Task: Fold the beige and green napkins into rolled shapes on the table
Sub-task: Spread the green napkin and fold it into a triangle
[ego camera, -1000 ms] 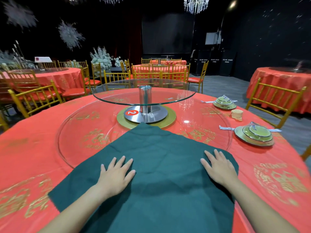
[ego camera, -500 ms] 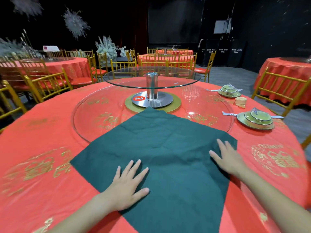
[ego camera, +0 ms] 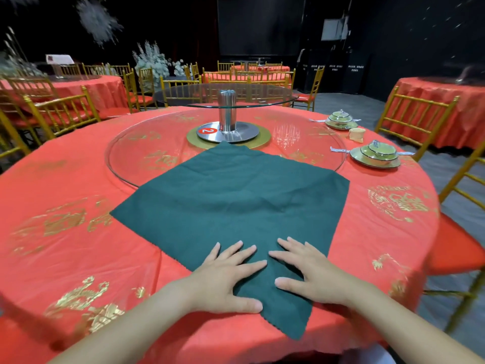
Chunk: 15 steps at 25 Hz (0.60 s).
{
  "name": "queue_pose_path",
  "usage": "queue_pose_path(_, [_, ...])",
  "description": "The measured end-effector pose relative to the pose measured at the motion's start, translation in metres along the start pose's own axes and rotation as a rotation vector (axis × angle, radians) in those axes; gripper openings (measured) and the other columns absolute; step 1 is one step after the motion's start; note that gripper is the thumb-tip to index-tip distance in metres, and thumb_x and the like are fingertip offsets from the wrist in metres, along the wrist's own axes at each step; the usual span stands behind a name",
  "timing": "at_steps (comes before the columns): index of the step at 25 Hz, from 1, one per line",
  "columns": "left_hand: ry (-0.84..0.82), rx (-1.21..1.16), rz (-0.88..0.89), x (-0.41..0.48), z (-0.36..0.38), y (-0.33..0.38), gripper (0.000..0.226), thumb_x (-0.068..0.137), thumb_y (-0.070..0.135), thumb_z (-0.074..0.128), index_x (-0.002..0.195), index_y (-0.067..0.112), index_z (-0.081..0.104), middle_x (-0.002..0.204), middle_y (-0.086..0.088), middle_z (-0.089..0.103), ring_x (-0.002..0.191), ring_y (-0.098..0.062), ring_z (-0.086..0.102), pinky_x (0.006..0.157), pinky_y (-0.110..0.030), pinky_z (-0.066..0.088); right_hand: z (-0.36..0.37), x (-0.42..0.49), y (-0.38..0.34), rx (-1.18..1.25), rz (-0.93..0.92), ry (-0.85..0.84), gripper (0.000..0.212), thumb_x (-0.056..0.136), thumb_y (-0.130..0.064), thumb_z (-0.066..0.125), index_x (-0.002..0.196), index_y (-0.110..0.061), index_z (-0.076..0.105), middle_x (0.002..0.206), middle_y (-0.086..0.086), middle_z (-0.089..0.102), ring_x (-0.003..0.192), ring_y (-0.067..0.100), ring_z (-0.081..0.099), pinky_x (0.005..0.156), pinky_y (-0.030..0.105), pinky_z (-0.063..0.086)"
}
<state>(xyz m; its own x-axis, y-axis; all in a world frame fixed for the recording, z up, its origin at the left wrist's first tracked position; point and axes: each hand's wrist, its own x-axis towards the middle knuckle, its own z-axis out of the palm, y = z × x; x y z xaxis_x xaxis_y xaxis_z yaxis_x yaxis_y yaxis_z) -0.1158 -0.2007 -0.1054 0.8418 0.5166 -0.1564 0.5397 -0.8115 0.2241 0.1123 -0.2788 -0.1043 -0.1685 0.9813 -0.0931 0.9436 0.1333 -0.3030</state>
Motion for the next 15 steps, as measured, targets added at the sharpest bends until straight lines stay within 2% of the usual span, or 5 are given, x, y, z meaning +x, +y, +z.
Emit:
queue_pose_path(5, [0.09, -0.016, 0.014, -0.001, 0.003, 0.0, 0.069, 0.08, 0.076, 0.036, 0.142, 0.045, 0.029, 0.156, 0.015, 0.015, 0.145, -0.009, 0.001, 0.115, -0.049, 0.0, 0.0, -0.019, -0.011, 0.097, -0.105, -0.086, 0.118, 0.041, -0.098, 0.028, 0.144, -0.041, 0.022, 0.151, -0.021, 0.003, 0.137, -0.007, -0.007, 0.114, 0.027, -0.008])
queue_pose_path(7, [0.115, -0.079, 0.014, -0.004, -0.001, -0.008, 0.076, 0.075, 0.08, 0.033, 0.138, 0.036, 0.042, 0.152, 0.013, 0.028, 0.143, -0.005, 0.012, 0.116, -0.042, 0.008, -0.001, -0.028, -0.01, 0.078, -0.151, -0.14, 0.12, 0.04, -0.093, 0.044, 0.145, -0.042, 0.017, 0.148, -0.025, -0.003, 0.137, -0.008, -0.013, 0.113, 0.025, -0.011])
queue_pose_path(9, [0.184, -0.159, 0.039, -0.006, -0.004, -0.02, 0.063, 0.084, 0.066, 0.044, 0.13, 0.025, 0.055, 0.144, 0.007, 0.043, 0.138, -0.006, 0.029, 0.116, -0.032, 0.022, -0.001, -0.031, -0.006, 0.068, -0.163, -0.144, 0.117, 0.044, -0.088, 0.052, 0.145, -0.042, 0.016, 0.149, -0.024, -0.002, 0.138, -0.009, -0.012, 0.114, 0.024, -0.009])
queue_pose_path(11, [0.254, -0.183, 0.056, -0.005, -0.007, -0.027, 0.047, 0.086, 0.044, 0.046, 0.121, 0.018, 0.064, 0.133, 0.003, 0.056, 0.129, -0.008, 0.044, 0.107, -0.027, 0.035, -0.003, -0.029, -0.003, 0.107, -0.146, -0.103, 0.108, 0.053, -0.078, 0.063, 0.144, -0.041, 0.018, 0.147, -0.025, 0.007, 0.138, -0.01, -0.001, 0.116, 0.022, 0.0])
queue_pose_path(15, [0.393, -0.219, 0.018, 0.004, -0.02, -0.02, 0.04, 0.085, 0.042, 0.045, 0.1, 0.015, 0.07, 0.101, 0.004, 0.072, 0.098, -0.013, 0.065, 0.083, -0.03, 0.048, -0.01, -0.022, 0.0, 0.166, -0.121, 0.01, 0.081, 0.075, -0.043, 0.074, 0.143, -0.034, 0.029, 0.139, -0.025, 0.029, 0.131, -0.008, 0.027, 0.105, 0.005, 0.017])
